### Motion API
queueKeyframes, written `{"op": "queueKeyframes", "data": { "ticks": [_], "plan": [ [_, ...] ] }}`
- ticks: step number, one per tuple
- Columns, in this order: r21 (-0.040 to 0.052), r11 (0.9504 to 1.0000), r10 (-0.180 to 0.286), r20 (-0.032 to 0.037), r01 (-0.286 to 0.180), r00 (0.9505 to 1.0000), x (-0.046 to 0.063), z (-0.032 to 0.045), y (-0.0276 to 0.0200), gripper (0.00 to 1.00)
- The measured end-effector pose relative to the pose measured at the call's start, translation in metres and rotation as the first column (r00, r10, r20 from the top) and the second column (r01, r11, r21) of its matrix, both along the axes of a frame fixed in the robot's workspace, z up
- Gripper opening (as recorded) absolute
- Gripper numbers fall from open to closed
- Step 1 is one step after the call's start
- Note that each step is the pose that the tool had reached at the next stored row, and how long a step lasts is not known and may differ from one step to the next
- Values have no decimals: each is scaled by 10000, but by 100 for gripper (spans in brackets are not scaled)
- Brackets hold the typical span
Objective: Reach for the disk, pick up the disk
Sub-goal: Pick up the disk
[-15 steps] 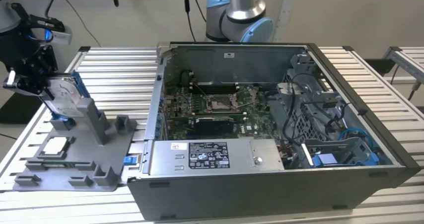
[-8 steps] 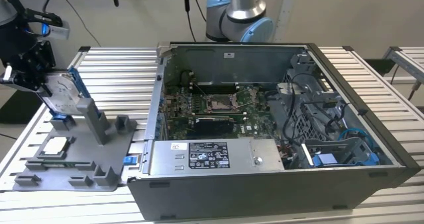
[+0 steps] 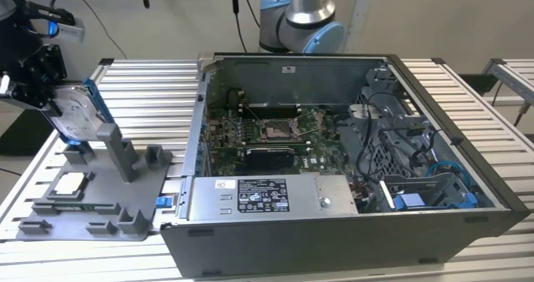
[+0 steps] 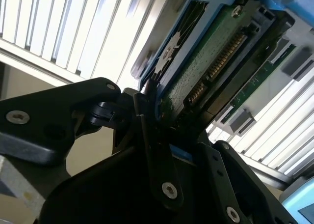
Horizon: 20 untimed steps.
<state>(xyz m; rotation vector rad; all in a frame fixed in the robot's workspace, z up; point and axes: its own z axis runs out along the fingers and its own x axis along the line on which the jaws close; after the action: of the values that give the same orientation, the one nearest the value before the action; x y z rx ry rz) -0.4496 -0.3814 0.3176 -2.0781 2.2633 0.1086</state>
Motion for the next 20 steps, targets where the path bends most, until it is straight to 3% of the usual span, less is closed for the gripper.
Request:
{"op": "queueKeyframes", "data": {
  "ticks": [20],
  "plan": [
    [-1, 10000, 0, -2, 0, 10000, 0, 292, 0, 0]
  ]
}}
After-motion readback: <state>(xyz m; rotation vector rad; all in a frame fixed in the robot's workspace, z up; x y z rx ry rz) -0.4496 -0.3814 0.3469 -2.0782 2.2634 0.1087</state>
